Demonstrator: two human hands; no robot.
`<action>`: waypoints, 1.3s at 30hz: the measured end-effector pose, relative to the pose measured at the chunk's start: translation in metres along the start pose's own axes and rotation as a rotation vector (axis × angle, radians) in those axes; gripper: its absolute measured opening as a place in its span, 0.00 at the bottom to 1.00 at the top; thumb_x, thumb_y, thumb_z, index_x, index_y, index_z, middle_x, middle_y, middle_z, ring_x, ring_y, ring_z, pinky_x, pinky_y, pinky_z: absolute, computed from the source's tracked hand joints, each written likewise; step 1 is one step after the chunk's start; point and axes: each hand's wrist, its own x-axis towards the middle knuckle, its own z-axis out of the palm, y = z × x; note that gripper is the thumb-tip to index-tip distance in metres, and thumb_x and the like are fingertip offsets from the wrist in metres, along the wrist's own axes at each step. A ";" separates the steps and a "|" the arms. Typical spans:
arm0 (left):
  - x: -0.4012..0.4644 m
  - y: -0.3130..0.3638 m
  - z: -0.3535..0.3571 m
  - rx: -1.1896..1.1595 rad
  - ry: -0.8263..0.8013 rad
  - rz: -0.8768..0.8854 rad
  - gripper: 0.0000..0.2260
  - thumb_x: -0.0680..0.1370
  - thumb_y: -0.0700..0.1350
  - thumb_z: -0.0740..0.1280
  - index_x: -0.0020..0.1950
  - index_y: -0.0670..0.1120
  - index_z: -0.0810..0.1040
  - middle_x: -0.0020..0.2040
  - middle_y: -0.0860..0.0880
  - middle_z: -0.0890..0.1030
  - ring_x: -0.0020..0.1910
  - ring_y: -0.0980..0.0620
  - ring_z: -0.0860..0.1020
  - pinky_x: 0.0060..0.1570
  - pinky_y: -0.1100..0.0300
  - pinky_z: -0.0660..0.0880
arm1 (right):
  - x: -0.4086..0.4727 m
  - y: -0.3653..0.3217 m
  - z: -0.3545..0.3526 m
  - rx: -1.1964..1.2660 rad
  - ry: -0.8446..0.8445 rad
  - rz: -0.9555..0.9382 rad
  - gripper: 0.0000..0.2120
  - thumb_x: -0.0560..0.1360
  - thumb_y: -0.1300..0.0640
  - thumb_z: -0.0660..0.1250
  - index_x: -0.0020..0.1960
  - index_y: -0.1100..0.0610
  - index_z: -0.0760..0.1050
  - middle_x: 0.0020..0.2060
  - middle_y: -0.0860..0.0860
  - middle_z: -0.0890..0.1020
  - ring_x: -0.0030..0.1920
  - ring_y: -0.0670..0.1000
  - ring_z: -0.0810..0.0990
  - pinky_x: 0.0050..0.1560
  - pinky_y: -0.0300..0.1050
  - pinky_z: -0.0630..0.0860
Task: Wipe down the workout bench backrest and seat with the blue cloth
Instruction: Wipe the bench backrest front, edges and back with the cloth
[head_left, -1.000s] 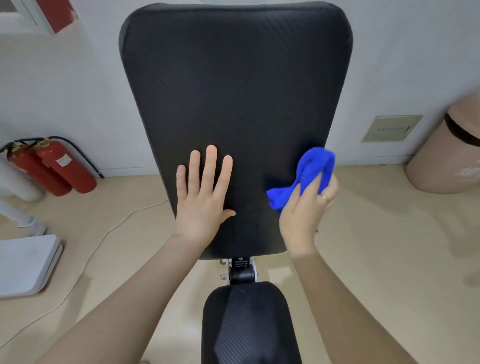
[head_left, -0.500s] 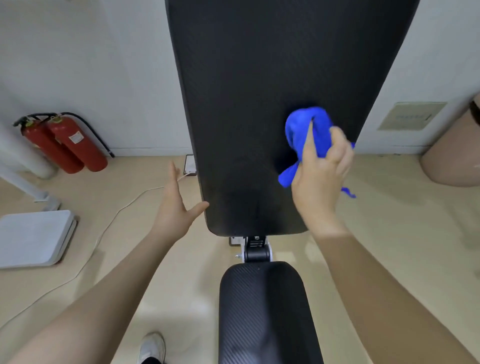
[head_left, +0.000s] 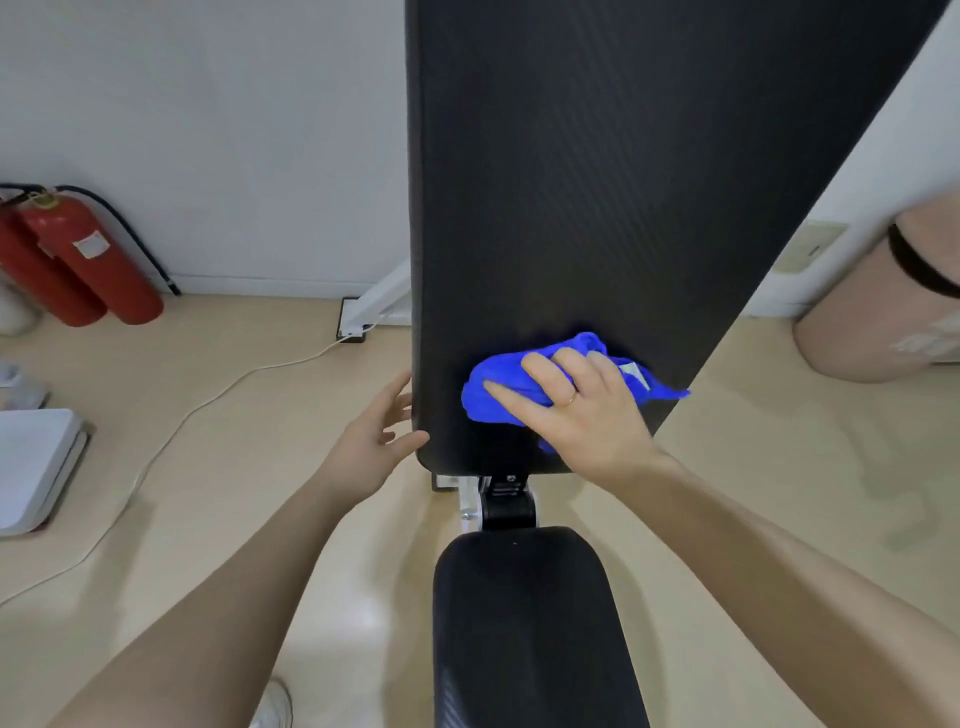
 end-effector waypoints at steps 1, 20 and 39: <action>0.001 0.002 -0.001 0.003 -0.010 0.001 0.30 0.75 0.41 0.66 0.72 0.61 0.58 0.66 0.55 0.73 0.65 0.55 0.71 0.64 0.45 0.68 | 0.021 0.010 -0.009 -0.029 0.066 0.031 0.24 0.72 0.69 0.52 0.60 0.50 0.73 0.54 0.54 0.67 0.48 0.57 0.68 0.48 0.52 0.65; 0.011 0.010 -0.003 0.185 -0.138 0.151 0.30 0.77 0.38 0.63 0.74 0.52 0.53 0.69 0.56 0.67 0.67 0.56 0.66 0.64 0.60 0.62 | 0.058 -0.005 -0.025 -0.077 -0.026 -0.003 0.24 0.68 0.64 0.60 0.62 0.50 0.76 0.57 0.56 0.66 0.51 0.58 0.67 0.50 0.54 0.65; 0.010 0.004 -0.036 0.320 -0.339 0.230 0.36 0.70 0.49 0.68 0.75 0.47 0.56 0.71 0.48 0.66 0.72 0.50 0.61 0.69 0.59 0.59 | 0.122 -0.042 -0.042 -0.216 -0.171 0.013 0.23 0.62 0.62 0.60 0.56 0.54 0.78 0.56 0.57 0.73 0.52 0.58 0.66 0.52 0.54 0.63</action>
